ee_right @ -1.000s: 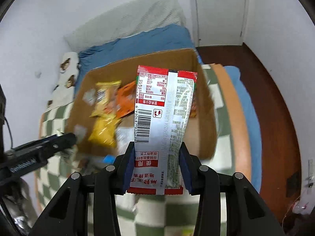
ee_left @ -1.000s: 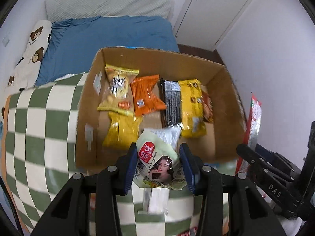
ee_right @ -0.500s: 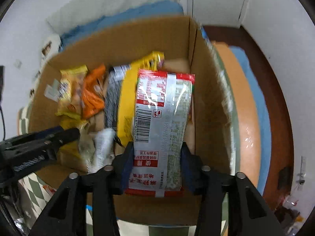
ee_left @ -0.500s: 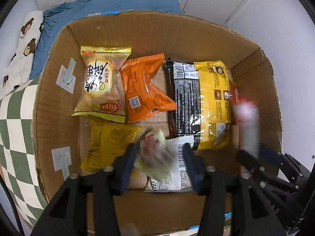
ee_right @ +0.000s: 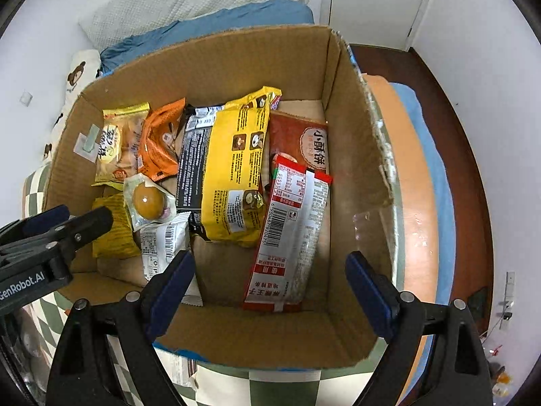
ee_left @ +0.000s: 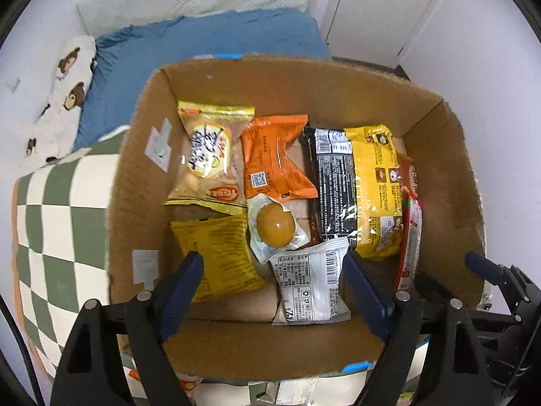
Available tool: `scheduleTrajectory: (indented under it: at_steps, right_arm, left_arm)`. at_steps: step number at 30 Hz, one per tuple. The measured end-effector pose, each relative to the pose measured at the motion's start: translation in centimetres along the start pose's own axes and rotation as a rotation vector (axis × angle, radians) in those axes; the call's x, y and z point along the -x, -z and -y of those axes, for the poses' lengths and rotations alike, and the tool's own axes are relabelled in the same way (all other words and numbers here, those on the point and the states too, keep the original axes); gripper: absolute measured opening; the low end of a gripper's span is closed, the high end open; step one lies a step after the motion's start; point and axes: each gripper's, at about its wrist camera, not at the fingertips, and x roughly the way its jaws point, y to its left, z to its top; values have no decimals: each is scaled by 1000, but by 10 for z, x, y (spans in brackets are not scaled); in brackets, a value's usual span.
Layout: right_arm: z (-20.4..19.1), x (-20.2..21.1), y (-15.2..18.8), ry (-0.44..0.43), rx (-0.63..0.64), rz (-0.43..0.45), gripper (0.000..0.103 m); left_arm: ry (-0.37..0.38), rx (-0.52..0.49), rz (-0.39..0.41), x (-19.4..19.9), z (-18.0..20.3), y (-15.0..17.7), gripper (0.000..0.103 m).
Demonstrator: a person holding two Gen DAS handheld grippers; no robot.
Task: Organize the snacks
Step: 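Carry both packets into the box and open both tools to release them, then grasp the grey wrapped bar with the right tool while the left tool grasps the panda snack bag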
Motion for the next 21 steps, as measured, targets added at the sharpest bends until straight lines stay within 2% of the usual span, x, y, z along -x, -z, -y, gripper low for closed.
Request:
scheduleTrajectory:
  at_steps: [11, 21]
  right_arm:
    - [-11, 71, 29, 31, 19, 178, 93]
    - [-21, 132, 61, 9, 25, 298, 93]
  left_arm:
    - [-49, -34, 214, 69, 6, 37, 84]
    - [-43, -44, 341, 126, 12, 70, 84]
